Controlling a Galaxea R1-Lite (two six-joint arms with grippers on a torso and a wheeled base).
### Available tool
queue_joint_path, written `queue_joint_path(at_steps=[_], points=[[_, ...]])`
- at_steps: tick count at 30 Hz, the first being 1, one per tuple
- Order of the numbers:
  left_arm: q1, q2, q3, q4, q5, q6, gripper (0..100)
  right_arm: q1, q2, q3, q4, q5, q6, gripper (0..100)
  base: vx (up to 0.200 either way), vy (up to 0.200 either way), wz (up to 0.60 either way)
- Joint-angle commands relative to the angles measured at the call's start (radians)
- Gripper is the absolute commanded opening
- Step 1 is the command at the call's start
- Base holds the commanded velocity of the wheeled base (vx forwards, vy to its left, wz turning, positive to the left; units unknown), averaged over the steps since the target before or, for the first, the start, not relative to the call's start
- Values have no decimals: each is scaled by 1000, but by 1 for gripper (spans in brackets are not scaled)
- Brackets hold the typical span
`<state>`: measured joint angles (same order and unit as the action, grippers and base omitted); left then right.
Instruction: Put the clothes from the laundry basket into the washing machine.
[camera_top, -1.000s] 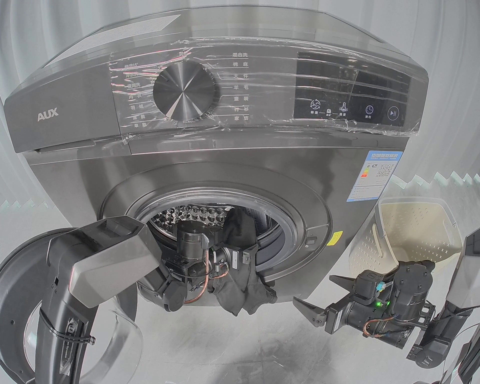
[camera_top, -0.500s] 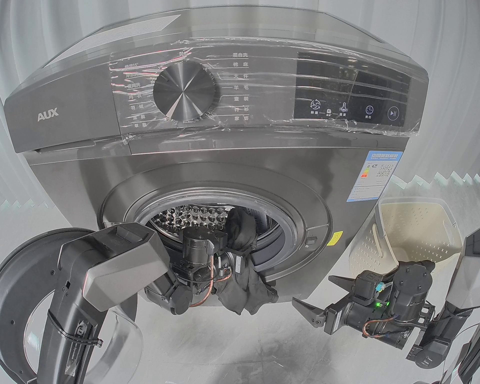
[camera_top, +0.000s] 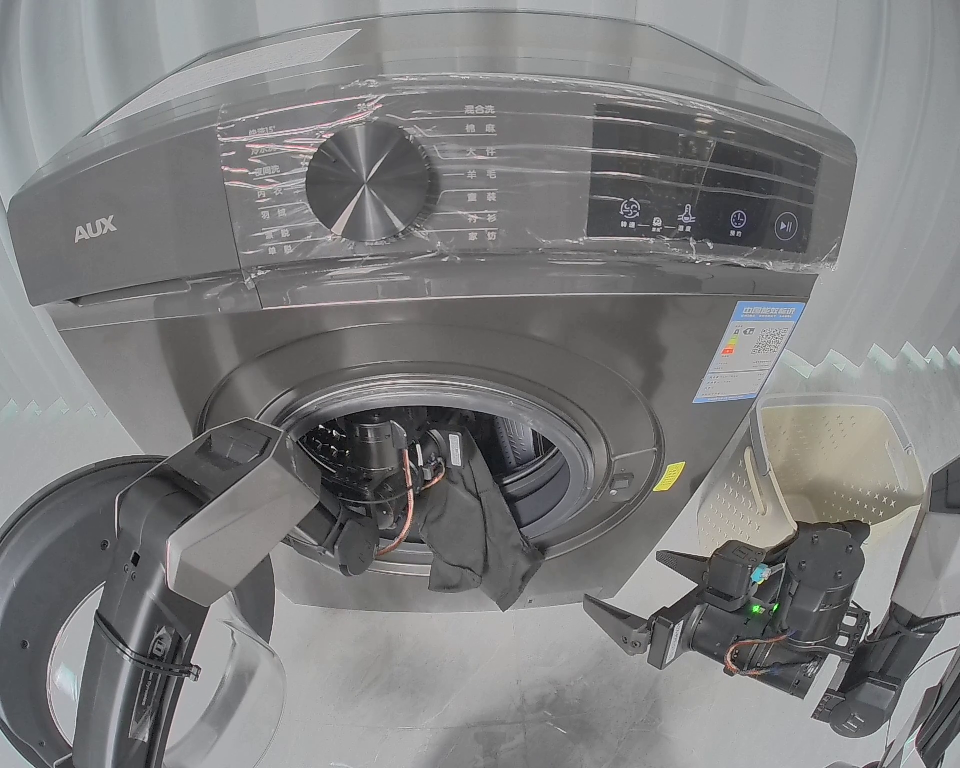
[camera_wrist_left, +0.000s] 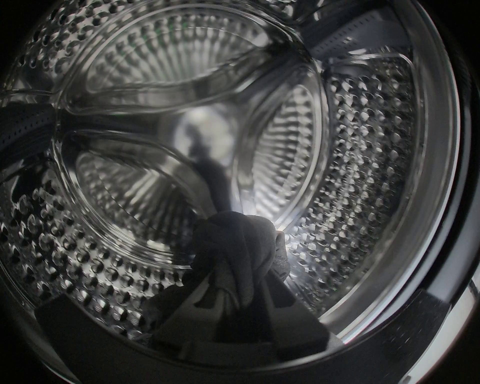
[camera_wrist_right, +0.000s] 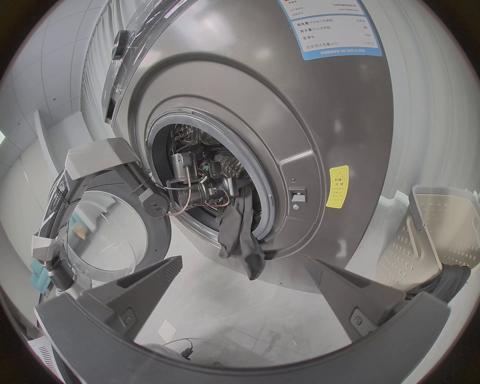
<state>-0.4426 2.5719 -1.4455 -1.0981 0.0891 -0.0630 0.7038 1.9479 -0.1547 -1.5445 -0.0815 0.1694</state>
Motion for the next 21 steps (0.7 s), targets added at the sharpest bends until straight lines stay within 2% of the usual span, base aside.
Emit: queue_joint_path(at_steps=[1,5,8,11,12,13,21], points=[[18,-2,-19,-8,4,0,100,0,0,1,0,0,-1,100,0,0,0],[5,-7,14,-32,0,-8,100,0,2,3,0,0,-1,100,0,0,0],[-22,-55,128,-43,-23,-8,100,0,2,3,0,0,-1,100,0,0,0],[-48,-104,252,-39,-75,-8,100,0,2,3,0,0,-1,100,0,0,0],[-48,-104,252,-39,-75,-8,100,0,2,3,0,0,-1,100,0,0,0],[-67,-125,321,-39,-109,-8,100,2,3,3,0,0,-1,100,0,0,0],[-84,-108,369,-39,-123,5,100,6,2,4,0,0,6,100,0,0,0]])
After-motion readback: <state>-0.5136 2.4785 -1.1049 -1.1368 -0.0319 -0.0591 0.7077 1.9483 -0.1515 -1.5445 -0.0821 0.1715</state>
